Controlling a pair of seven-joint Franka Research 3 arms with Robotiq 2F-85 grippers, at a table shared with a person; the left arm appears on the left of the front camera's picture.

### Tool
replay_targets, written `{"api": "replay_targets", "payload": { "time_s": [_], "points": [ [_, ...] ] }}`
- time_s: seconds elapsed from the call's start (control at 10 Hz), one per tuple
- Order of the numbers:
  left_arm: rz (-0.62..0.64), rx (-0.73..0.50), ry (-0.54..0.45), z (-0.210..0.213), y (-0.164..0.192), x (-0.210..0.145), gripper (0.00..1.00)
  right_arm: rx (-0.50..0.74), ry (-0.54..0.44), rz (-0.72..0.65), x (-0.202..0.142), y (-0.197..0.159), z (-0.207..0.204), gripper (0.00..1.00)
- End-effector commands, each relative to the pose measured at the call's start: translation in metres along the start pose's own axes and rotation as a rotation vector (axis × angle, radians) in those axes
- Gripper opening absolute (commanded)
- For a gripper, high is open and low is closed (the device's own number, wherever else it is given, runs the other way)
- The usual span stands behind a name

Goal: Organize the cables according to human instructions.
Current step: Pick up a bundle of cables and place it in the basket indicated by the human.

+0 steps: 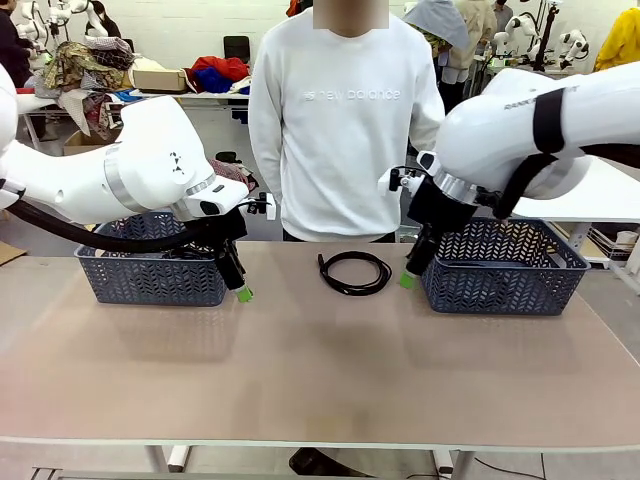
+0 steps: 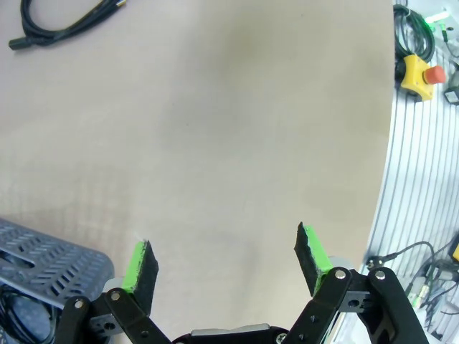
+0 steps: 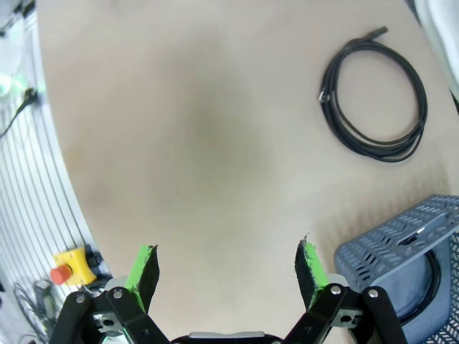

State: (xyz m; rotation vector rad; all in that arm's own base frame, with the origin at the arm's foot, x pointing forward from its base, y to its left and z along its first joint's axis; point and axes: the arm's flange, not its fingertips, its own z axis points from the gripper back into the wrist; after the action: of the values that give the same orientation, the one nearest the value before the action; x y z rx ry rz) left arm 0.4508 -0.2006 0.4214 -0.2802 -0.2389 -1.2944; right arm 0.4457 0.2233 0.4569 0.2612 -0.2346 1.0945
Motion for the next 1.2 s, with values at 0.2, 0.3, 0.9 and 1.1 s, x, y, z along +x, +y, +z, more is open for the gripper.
{"api": "replay_targets", "payload": {
  "time_s": [0.2, 0.3, 0.9, 1.1],
  "points": [
    [0.002, 0.001, -0.002, 0.001, 0.000, -0.001, 1.00, -0.074, 0.033, -0.160, 0.057, -0.027, -0.026, 1.00],
    [0.002, 0.001, -0.002, 0.001, 0.000, -0.001, 1.00, -0.103, 0.045, -0.179, 0.068, -0.034, -0.035, 1.00],
    [0.002, 0.001, -0.002, 0.001, 0.000, -0.001, 1.00, -0.112, 0.069, -0.252, 0.104, -0.062, -0.065, 1.00],
    [0.002, 0.001, -0.002, 0.001, 0.000, -0.001, 1.00, -0.110, 0.058, -0.231, 0.096, -0.060, -0.071, 1.00]
  ]
}}
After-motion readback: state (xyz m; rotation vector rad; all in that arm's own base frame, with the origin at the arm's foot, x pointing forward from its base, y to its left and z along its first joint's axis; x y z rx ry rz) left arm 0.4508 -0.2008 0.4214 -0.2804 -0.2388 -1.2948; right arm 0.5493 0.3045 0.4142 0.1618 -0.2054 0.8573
